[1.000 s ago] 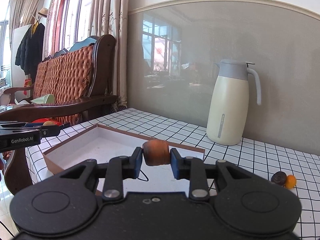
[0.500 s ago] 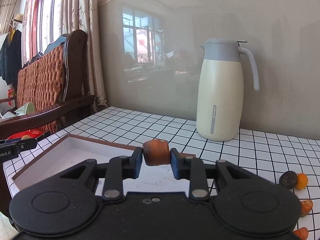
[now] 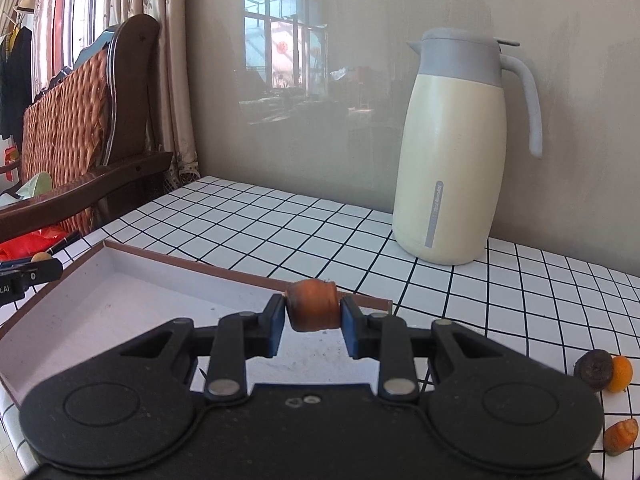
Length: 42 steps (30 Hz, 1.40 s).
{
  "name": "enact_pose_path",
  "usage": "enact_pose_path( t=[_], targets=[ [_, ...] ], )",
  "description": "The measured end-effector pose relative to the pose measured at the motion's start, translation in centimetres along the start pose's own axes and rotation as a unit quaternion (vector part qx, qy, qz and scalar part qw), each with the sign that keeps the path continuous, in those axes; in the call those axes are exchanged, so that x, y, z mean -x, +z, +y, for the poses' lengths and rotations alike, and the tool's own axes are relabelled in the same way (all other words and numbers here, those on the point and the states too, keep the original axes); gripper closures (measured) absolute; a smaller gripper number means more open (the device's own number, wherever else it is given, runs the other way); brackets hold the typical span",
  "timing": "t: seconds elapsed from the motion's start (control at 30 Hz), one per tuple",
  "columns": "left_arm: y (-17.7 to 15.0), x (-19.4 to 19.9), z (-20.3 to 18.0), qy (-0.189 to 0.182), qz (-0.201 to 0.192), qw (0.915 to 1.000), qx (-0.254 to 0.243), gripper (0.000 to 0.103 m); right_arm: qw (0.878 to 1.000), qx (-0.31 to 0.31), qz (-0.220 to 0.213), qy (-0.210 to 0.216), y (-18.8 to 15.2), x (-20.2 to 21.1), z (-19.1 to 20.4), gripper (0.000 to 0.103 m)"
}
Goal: Organize fruits
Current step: 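Open the left tool and the right tool to drop fruits into the tray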
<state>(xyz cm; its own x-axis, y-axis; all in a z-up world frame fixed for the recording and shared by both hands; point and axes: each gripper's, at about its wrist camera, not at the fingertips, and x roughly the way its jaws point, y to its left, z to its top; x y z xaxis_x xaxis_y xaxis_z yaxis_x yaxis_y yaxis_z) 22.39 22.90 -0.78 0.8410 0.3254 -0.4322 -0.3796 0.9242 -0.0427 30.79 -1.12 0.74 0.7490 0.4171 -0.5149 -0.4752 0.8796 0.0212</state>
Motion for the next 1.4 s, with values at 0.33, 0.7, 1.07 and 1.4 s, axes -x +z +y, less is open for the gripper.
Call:
enact_pose_path(
  t=[0.33, 0.7, 1.07, 1.4],
  targets=[
    [0.1, -1.2, -0.3, 0.024, -0.011, 0.9996, -0.011, 0.002, 0.999, 0.017, -0.029, -0.038, 0.9, -1.2, -0.2, 0.007],
    [0.2, -0.9, 0.3, 0.034, -0.016, 0.9993, -0.003, 0.000, 0.999, 0.004, -0.015, -0.035, 0.8, -1.3, -0.8, 0.006],
    [0.2, 0.2, 0.1, 0.031, -0.020, 0.9993, 0.005, 0.000, 0.999, 0.008, -0.017, -0.034, 0.8, -0.3, -0.5, 0.006],
    [0.2, 4.4, -1.6, 0.033, -0.068, 0.9970, 0.017, 0.000, 0.995, 0.016, -0.093, -0.045, 1.0, 4.5, 0.1, 0.006]
  ],
)
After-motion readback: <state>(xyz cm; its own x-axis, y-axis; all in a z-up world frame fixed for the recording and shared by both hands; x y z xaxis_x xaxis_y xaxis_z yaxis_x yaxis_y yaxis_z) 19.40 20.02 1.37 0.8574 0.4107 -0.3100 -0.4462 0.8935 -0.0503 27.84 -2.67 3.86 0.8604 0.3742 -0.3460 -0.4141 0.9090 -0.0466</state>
